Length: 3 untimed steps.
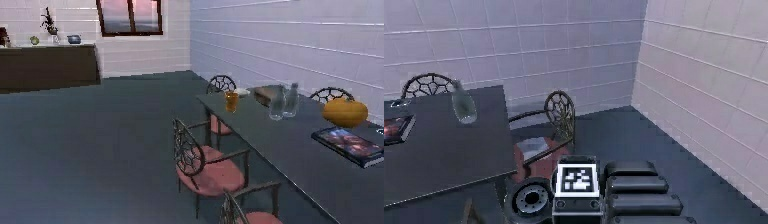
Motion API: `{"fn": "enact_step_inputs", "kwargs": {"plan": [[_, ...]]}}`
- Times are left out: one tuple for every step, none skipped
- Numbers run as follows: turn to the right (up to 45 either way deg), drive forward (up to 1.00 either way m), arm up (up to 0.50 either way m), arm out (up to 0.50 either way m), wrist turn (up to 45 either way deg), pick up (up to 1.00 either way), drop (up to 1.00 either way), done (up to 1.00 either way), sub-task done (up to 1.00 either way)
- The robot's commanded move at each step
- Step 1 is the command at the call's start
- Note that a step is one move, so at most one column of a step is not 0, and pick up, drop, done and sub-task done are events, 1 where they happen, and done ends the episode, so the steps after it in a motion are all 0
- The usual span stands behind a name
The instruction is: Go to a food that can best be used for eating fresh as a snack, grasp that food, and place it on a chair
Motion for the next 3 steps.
{"fn": "enact_step_inputs", "kwargs": {"plan": [[18.0, 0.0, 0.0, 0.0, 0.0, 0.0, 0.0, 0.0, 0.0], [-15.0, 0.0, 0.0, 0.0, 0.0, 0.0, 0.0, 0.0, 0.0], [9.0, 0.0, 0.0, 0.0, 0.0, 0.0, 0.0, 0.0, 0.0]]}}
